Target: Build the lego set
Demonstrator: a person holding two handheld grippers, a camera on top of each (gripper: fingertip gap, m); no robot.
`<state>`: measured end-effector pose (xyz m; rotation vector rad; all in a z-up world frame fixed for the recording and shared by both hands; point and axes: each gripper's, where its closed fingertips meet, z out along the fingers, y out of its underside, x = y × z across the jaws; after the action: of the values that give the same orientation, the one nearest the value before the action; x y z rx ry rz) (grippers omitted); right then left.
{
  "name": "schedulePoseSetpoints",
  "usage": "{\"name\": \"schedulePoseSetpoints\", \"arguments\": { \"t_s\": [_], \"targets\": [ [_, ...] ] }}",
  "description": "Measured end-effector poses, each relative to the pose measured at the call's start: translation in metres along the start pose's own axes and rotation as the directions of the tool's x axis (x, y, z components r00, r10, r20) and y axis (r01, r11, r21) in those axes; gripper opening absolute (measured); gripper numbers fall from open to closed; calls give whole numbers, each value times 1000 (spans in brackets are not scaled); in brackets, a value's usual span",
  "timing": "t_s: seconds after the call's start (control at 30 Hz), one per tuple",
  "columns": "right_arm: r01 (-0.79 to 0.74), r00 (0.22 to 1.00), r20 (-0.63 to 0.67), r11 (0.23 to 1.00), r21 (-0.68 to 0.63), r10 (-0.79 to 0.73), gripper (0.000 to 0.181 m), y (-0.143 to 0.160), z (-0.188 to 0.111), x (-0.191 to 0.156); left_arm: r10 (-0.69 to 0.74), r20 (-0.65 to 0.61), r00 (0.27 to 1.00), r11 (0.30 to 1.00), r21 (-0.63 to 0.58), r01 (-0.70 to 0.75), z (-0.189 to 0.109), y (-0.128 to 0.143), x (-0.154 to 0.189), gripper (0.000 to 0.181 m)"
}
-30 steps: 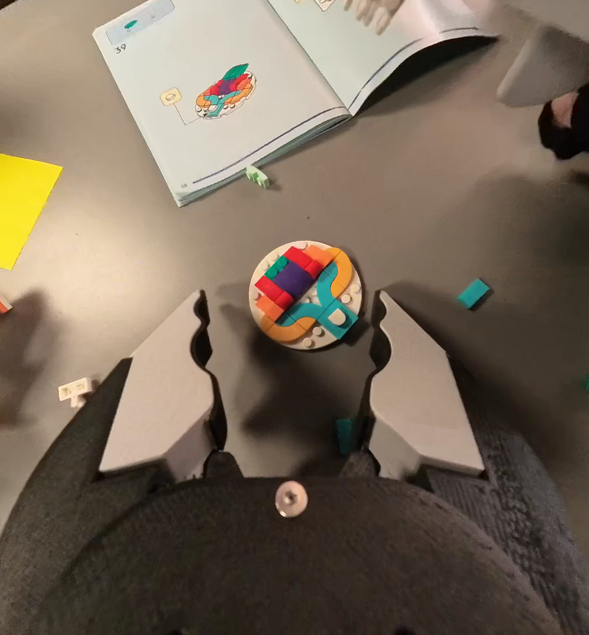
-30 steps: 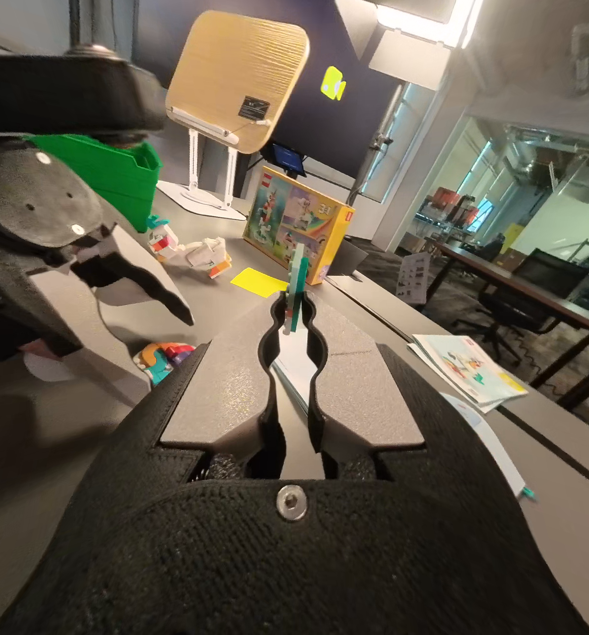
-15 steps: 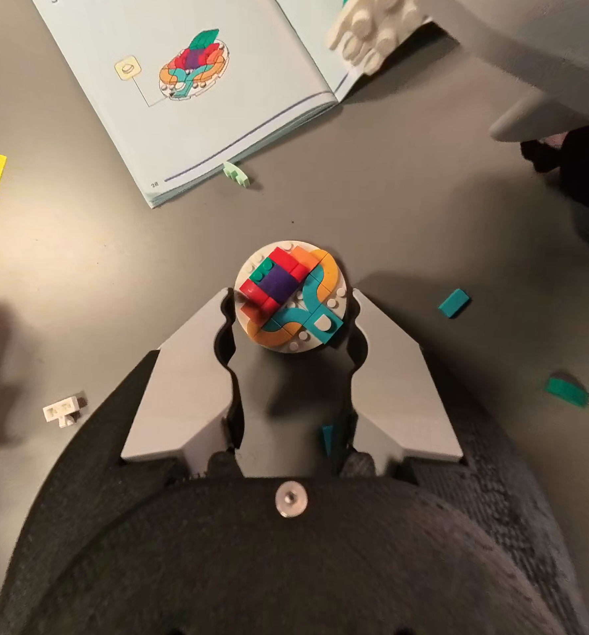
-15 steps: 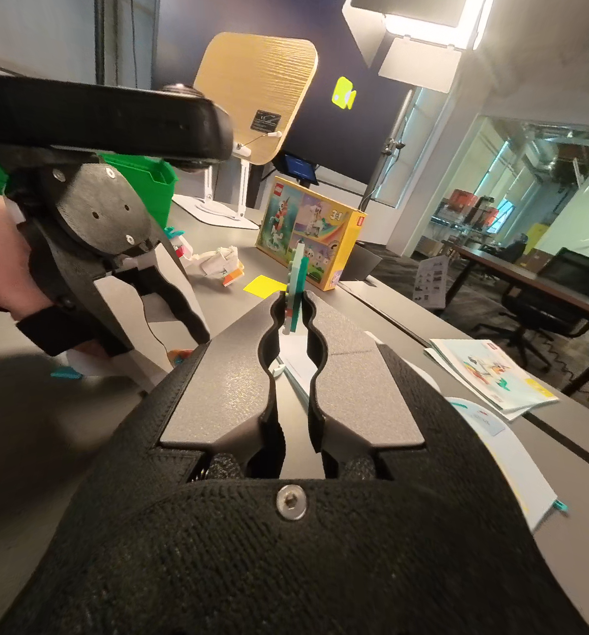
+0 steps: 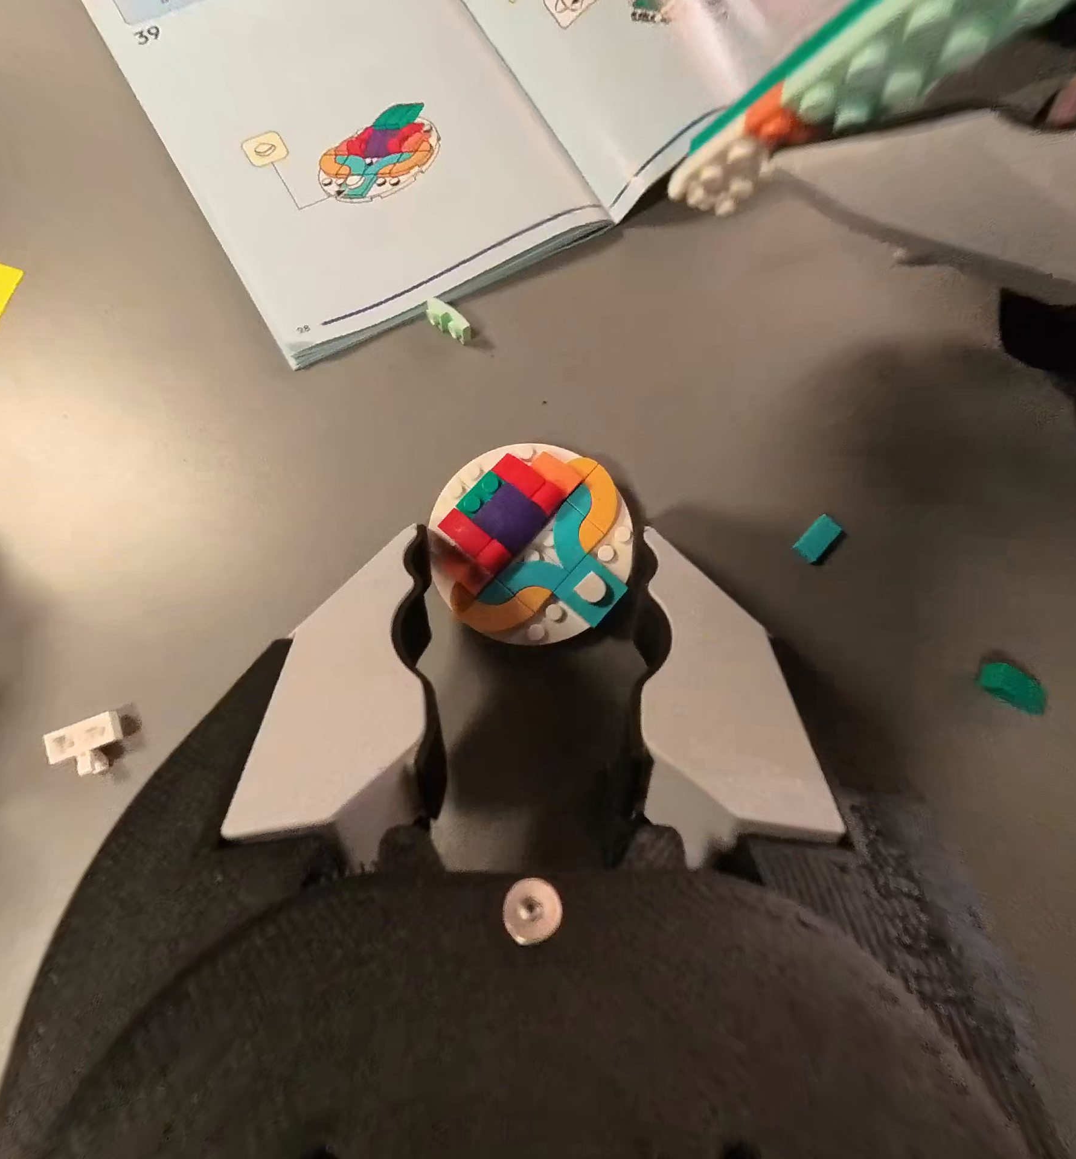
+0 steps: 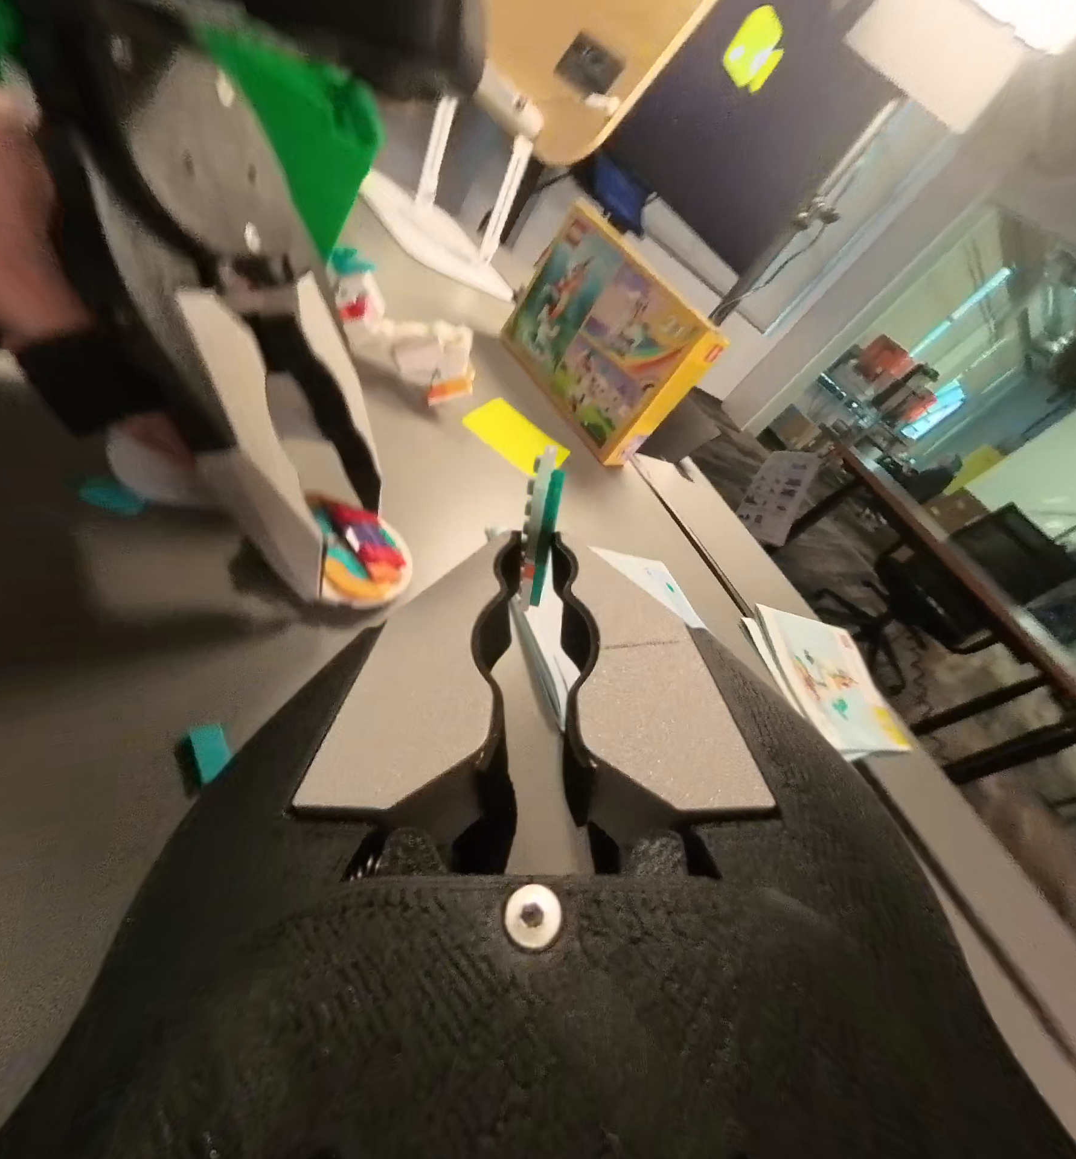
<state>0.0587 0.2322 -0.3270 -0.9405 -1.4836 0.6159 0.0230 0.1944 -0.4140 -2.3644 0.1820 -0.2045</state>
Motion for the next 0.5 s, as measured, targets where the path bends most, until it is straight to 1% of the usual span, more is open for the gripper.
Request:
{"name": "schedulePoseSetpoints", "arguments": {
  "t_s": [0.07, 0.13, 0.2, 0.27, 0.3, 0.33, 0.37, 0.43, 0.5],
  "targets": [
    [105, 994, 46, 992, -76, -102, 7, 13, -1, -4, -32, -30, 999, 999, 21, 33, -2, -1, -1, 63],
    [209, 978, 40, 968, -138, -205, 7, 25, -2, -1, -81, -84, 993, 995, 47, 85, -5, -4, 0, 63],
    [283, 959, 59, 941, -188, -277, 7, 36, -3, -2, -140, -154, 978, 984, 88, 155, -9, -10, 2, 63],
    [325, 946, 81, 920, -217, -315, 7, 43, -2, -4, -204, -258, 944, 961, 130, 243, -16, -19, 5, 63],
    [341, 940, 86, 912, -226, -330, 7, 45, -1, -5, -228, -344, 911, 942, 161, 296, -22, -27, 10, 63],
    [357, 934, 89, 904, -234, -346, 7, 46, -1, -6, -246, -444, 862, 913, 194, 360, -31, -36, 16, 63],
    [378, 926, 98, 894, -241, -365, 7, 48, 0, -7, -256, -549, 795, 874, 220, 433, -42, -47, 21, 63],
    [437, 899, 106, 857, -273, -424, 7, 52, 0, -6, -248, -752, 610, 777, 222, 589, -69, -67, 29, 63],
    [501, 863, 109, 811, -301, -493, 7, 55, 0, -5, -195, -897, 395, 672, 171, 720, -95, -82, 30, 63]
  ]
}}
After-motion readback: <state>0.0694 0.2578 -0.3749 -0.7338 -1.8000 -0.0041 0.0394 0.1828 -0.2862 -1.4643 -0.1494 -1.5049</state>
